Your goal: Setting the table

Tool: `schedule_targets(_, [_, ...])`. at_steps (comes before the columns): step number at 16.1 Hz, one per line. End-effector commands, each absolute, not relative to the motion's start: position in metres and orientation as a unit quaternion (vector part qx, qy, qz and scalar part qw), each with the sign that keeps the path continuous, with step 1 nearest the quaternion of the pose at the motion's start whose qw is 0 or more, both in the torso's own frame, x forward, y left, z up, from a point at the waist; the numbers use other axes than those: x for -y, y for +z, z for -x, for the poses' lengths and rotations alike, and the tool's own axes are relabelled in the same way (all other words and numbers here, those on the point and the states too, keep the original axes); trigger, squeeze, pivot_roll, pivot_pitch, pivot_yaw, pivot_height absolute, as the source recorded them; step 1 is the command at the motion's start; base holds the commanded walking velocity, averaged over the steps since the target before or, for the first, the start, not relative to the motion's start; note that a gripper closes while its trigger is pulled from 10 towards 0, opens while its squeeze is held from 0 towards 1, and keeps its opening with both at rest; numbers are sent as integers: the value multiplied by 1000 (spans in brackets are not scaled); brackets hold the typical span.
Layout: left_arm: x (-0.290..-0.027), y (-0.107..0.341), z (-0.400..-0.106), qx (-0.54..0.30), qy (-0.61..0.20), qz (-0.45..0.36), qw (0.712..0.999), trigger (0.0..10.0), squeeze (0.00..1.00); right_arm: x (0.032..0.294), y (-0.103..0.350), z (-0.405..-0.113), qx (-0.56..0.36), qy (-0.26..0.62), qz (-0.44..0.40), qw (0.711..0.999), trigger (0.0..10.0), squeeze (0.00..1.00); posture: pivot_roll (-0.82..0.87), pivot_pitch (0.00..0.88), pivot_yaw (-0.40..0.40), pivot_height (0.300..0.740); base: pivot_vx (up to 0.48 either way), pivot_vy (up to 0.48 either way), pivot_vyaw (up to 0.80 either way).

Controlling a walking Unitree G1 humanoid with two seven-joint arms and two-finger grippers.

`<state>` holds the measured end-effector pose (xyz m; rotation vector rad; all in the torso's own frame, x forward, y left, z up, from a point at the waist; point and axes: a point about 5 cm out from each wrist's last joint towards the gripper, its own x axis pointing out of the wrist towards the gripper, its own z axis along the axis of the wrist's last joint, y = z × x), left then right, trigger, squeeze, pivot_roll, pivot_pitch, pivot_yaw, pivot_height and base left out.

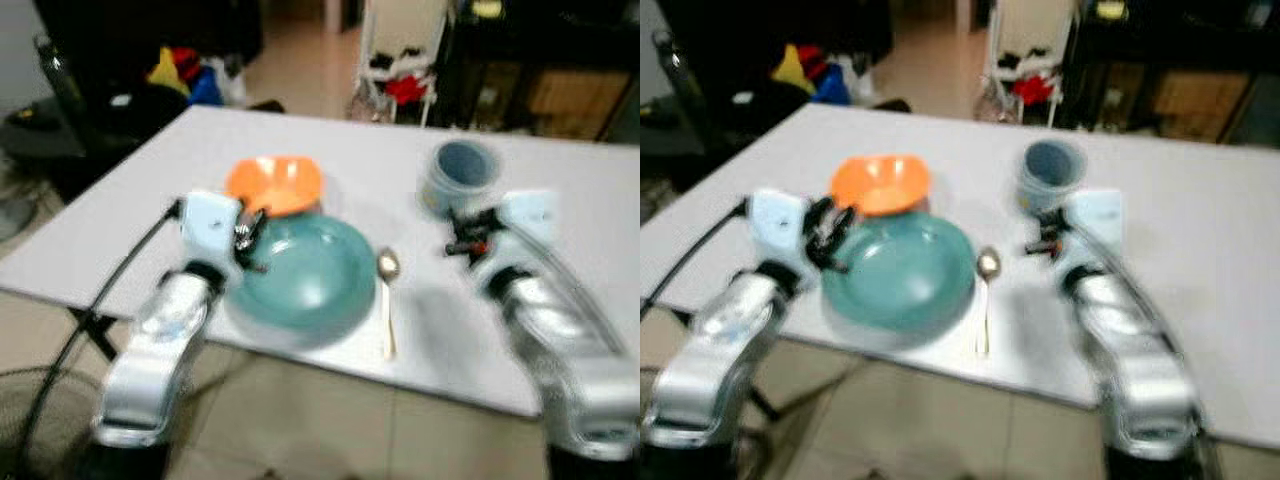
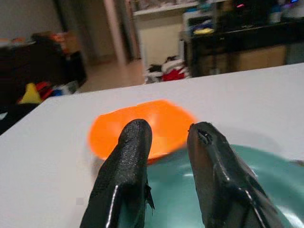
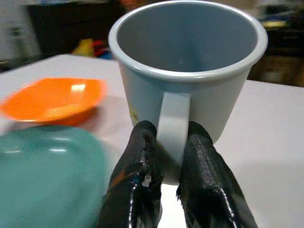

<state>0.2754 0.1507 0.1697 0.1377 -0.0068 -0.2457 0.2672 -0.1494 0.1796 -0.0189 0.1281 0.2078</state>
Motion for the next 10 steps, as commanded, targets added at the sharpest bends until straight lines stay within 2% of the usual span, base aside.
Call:
schedule_targets(1, [-147,173,-276,12,-127,-68,989,10000,0,158,185,-268,-54,89,16,994,10000,0,67,0,36,740,412,0,0])
schedule_targets(7, [-147,176,-278,16,-133,-81,988,10000,0,151,181,-280,-67,141,27,987,10000,0,75,0,31,740,402,0,0])
schedule_targets(10, [-148,182,-282,18,-183,-109,977,10000,0,155,176,-300,-69,200,30,977,10000,0,76,0,35,740,0,0,0])
